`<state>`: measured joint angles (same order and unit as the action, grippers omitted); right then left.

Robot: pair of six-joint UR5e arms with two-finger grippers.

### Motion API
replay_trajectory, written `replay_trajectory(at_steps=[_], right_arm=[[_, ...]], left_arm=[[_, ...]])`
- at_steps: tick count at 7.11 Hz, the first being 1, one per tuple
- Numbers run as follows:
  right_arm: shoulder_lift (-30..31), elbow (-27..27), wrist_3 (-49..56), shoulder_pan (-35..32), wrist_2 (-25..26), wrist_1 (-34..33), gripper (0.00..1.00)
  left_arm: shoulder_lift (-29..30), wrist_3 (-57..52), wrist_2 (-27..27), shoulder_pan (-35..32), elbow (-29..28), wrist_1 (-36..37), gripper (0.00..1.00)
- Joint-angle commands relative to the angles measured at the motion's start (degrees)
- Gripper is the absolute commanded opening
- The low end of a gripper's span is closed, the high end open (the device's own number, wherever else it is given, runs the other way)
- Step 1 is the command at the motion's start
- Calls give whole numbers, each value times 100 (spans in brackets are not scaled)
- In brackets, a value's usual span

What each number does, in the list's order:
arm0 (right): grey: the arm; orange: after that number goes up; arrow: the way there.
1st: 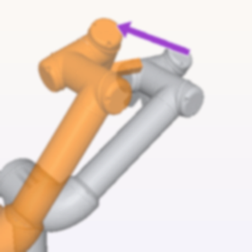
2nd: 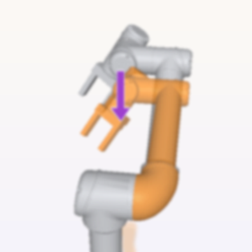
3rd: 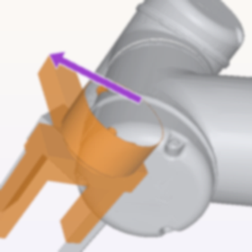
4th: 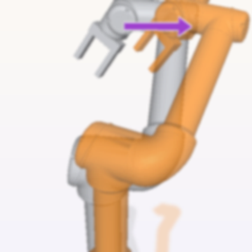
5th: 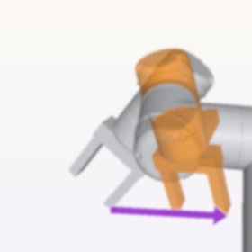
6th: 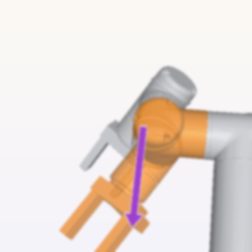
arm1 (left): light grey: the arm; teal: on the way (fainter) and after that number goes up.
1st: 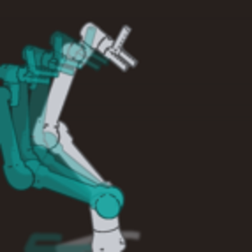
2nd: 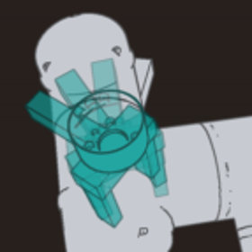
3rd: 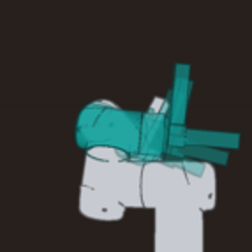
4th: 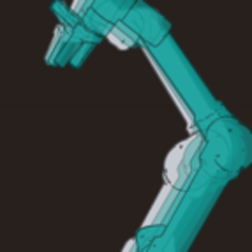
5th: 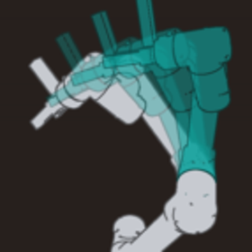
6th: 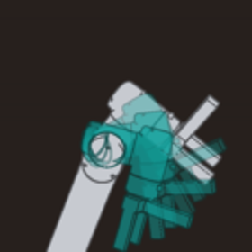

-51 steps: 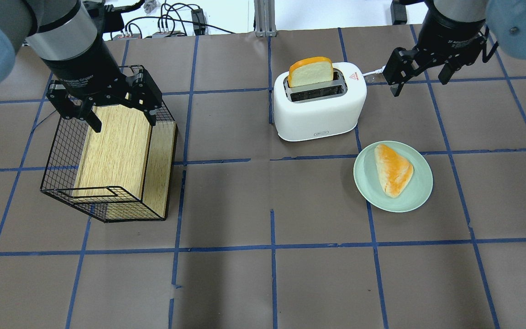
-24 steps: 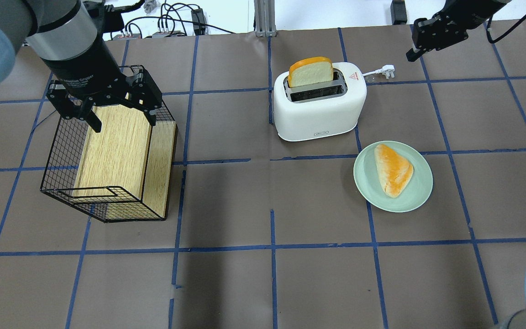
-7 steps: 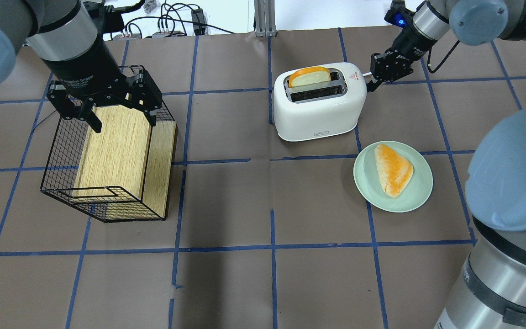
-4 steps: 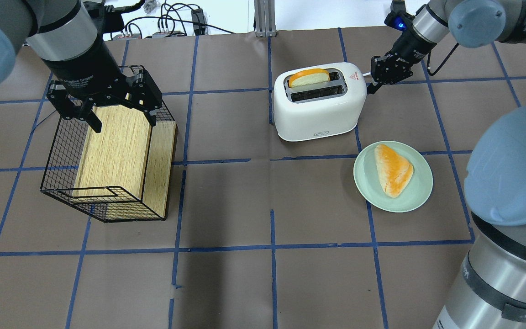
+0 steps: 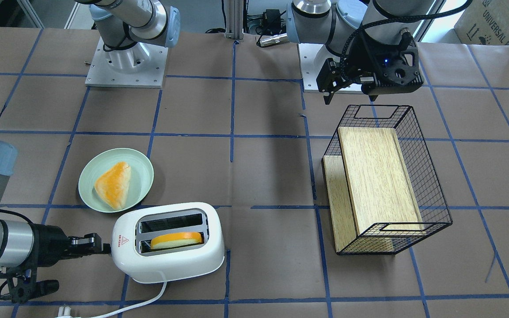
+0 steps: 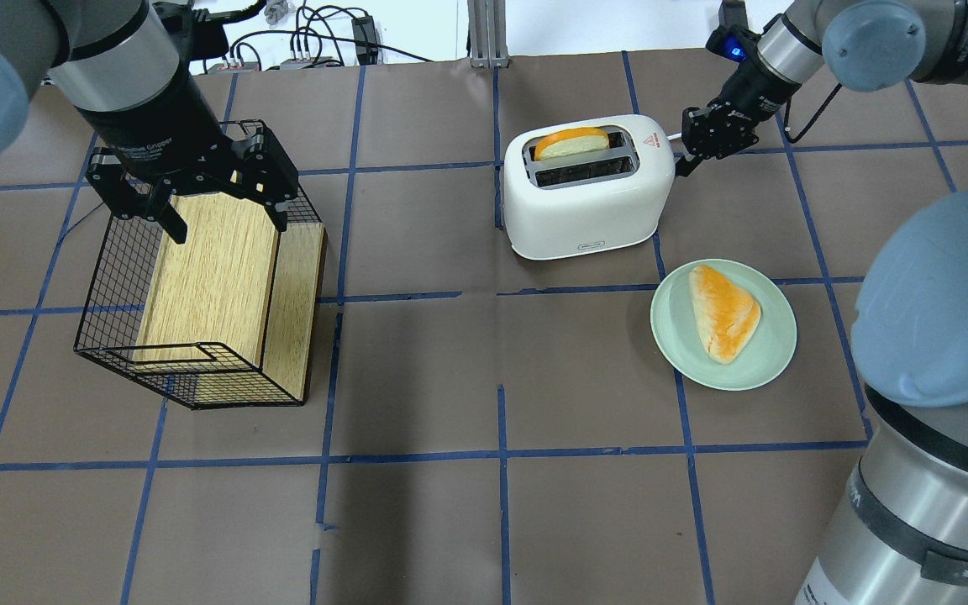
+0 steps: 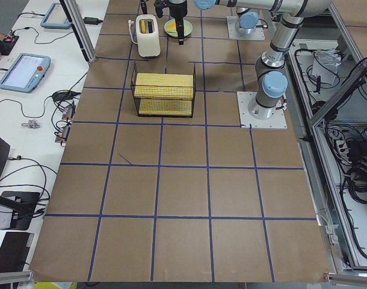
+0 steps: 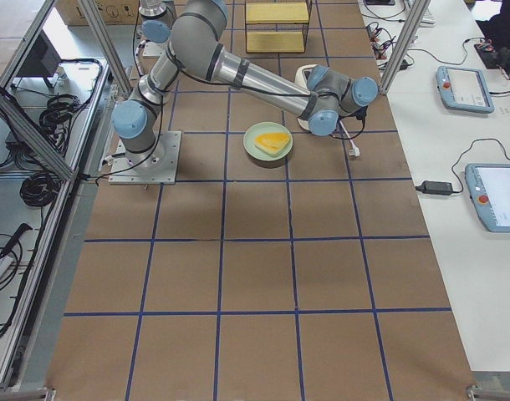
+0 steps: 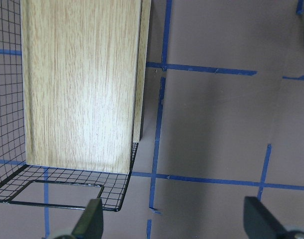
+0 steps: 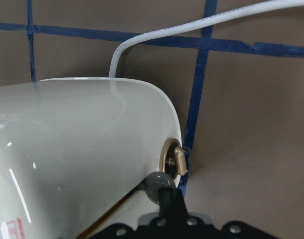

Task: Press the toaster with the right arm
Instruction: 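Press the toaster lever down with the right gripper, then lift the right gripper up and away from the toaster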

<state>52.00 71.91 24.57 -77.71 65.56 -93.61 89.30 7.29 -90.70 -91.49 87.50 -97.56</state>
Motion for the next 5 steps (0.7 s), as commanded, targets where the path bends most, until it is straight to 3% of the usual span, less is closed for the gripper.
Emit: replay_trajectory(at_steps=[1,2,3,4,5], right_arm=[[3,-28,-39,-7,1,-8,3],[73,-63,-66,-7,45,-9,6],[230,-316,-188,-42,428,0,28],[519,-684,-528,-216,1276,18,83],[678,-975,-741,-671,2163,322,100]], left_arm=[[0,0,0,0,-4,0,100],[0,0,0,0,4,0,100],[0,0,0,0,4,0,100],[-9,0,0,0,-4,0,100],[0,0,0,0,4,-8,100]])
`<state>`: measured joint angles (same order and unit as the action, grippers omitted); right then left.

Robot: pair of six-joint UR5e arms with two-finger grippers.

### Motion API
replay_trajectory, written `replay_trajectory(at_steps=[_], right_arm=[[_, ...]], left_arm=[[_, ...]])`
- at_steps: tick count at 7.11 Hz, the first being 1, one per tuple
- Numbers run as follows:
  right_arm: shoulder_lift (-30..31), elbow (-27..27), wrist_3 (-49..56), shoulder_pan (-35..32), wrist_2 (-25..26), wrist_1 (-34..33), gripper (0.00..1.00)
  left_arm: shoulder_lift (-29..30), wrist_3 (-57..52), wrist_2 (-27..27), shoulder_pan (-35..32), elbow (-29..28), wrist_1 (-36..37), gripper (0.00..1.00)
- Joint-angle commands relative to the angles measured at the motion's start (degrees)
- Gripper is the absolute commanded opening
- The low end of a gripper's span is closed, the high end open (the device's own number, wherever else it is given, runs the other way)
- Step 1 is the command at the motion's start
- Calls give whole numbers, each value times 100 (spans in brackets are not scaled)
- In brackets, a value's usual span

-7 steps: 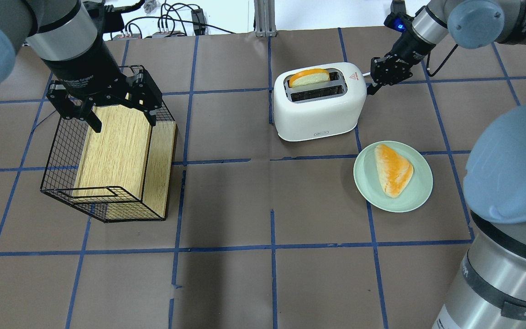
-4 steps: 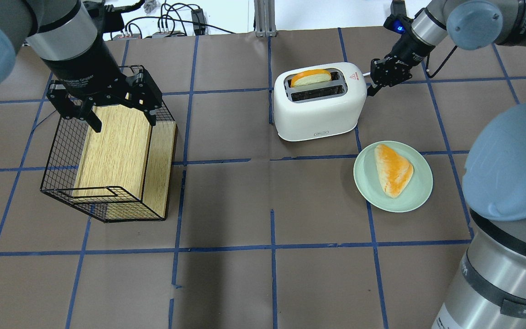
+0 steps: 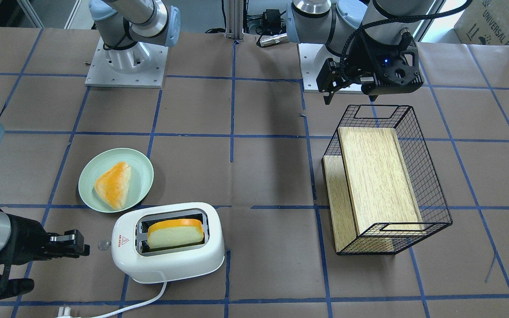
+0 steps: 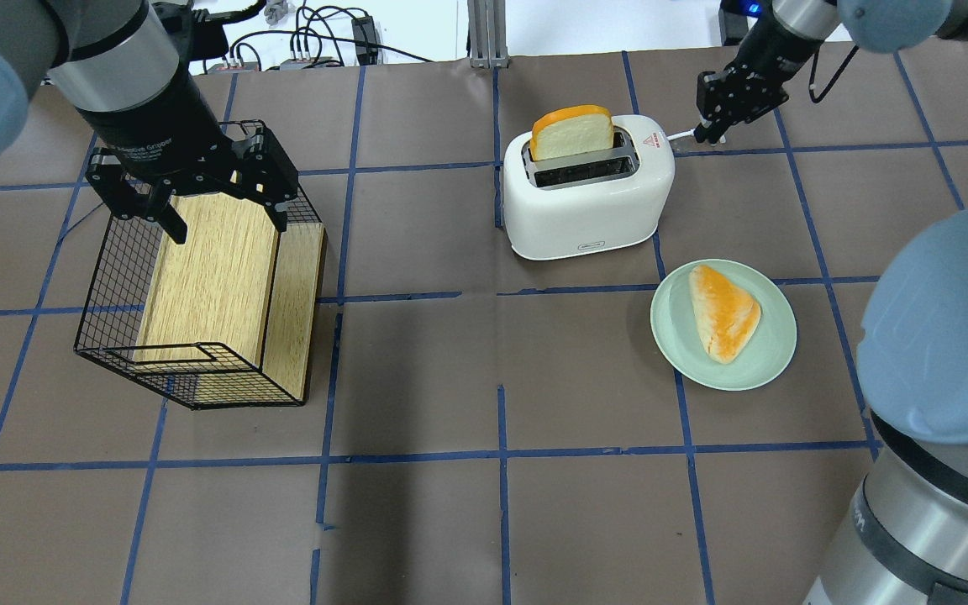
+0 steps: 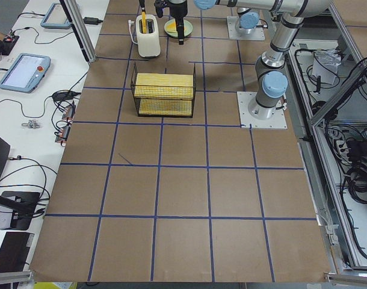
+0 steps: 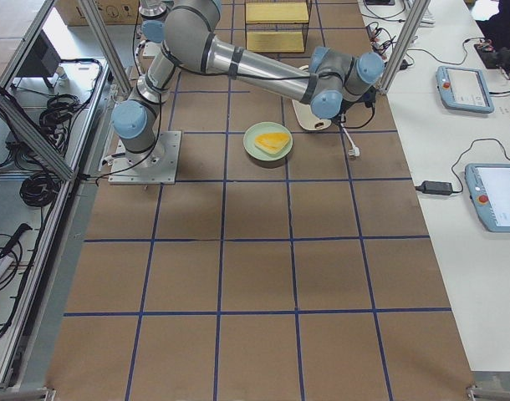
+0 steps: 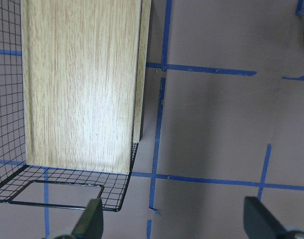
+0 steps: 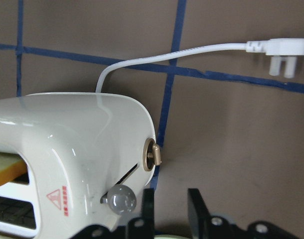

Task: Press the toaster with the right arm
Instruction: 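Lift the right gripper up and away from the toaster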

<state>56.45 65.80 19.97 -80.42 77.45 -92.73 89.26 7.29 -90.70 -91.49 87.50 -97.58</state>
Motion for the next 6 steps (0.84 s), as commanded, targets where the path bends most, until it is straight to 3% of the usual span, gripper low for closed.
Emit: replay_trajectory(at_steps=[1,3,5,6], right_arm=[[261,-567,-205,-605,1635,255,100],[618,-771,-283,-624,1677,141,100],[1452,-500,-502,-721,1345,1287,100],[1865,-211,-590,-721,1282,1405,99]], left_arm=[[4,0,0,0,-5,-7,100],[4,0,0,0,4,-7,100],[4,0,0,0,4,-7,100],[-5,0,0,0,4,-7,100]])
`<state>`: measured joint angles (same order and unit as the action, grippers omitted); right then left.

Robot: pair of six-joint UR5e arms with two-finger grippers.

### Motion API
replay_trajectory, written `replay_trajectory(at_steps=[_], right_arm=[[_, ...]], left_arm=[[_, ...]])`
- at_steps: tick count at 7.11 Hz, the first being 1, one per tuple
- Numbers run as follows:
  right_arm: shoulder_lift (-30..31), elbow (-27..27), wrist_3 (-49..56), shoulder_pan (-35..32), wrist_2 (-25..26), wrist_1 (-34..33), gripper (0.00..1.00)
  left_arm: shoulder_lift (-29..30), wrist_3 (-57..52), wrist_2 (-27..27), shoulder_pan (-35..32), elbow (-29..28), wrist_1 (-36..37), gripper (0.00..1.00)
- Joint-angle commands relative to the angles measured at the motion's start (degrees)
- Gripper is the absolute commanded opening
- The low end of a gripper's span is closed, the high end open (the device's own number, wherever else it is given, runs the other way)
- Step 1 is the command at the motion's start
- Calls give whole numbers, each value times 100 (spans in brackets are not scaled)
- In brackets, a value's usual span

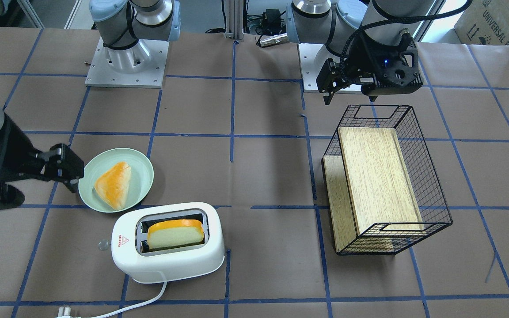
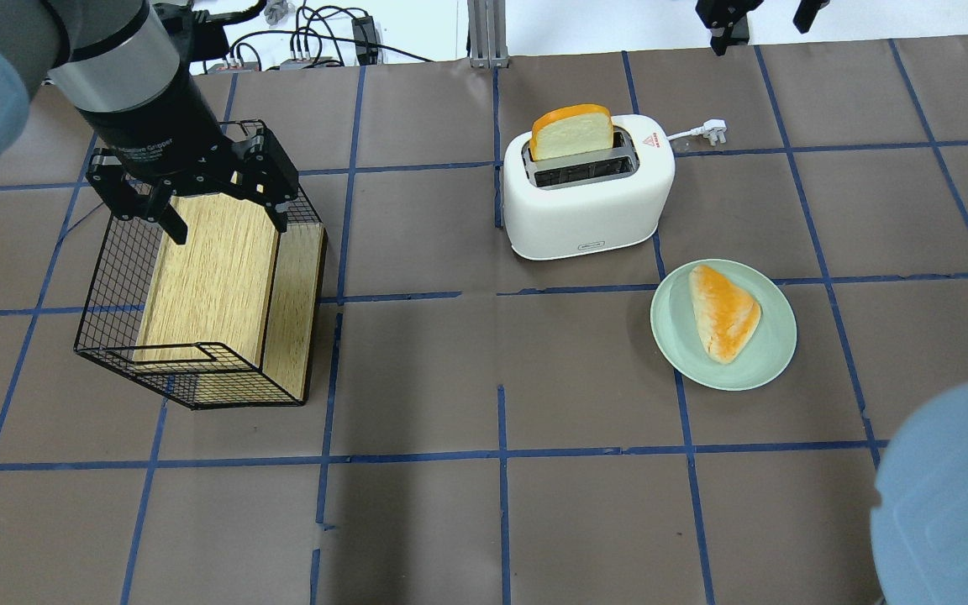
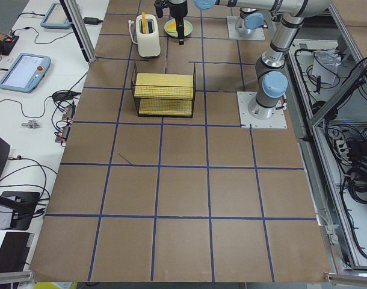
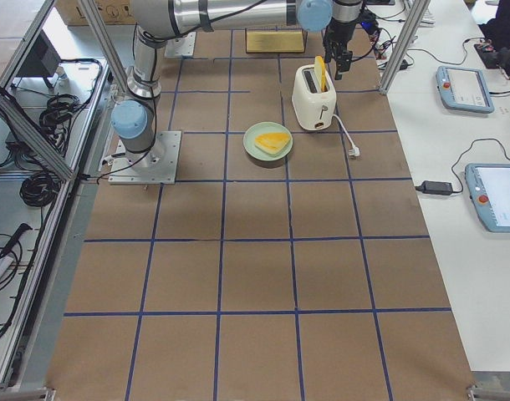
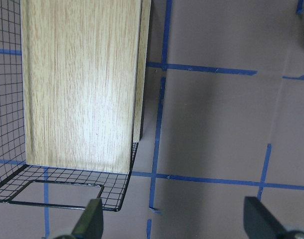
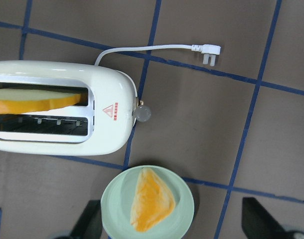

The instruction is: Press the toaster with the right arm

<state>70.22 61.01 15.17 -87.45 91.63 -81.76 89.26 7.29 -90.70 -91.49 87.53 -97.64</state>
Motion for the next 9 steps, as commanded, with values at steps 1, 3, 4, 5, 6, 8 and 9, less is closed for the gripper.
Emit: replay_trajectory(at_steps=[1,3,4,5,6,8,9], right_arm=[[910,941,-120,-26,-163,162,99],[1606,2156,-146,0,-85,-575,99],[1722,2361,-190,-9,-32,-682,100],[1732,2389,-190,-9,29,-631,100],[1749,2424,-243,-9,195,-613,100],[1688,2319,-226,9,215,-692,100],[1688,2319,-225,9,215,-692,100]], left_arm=[[3,0,0,0,0,0,100],[4,0,0,0,0,0,100],[4,0,0,0,0,0,100],[4,0,0,0,0,9,100],[4,0,0,0,0,0,100],[-5,0,0,0,0,0,100],[3,0,0,0,0,0,100]])
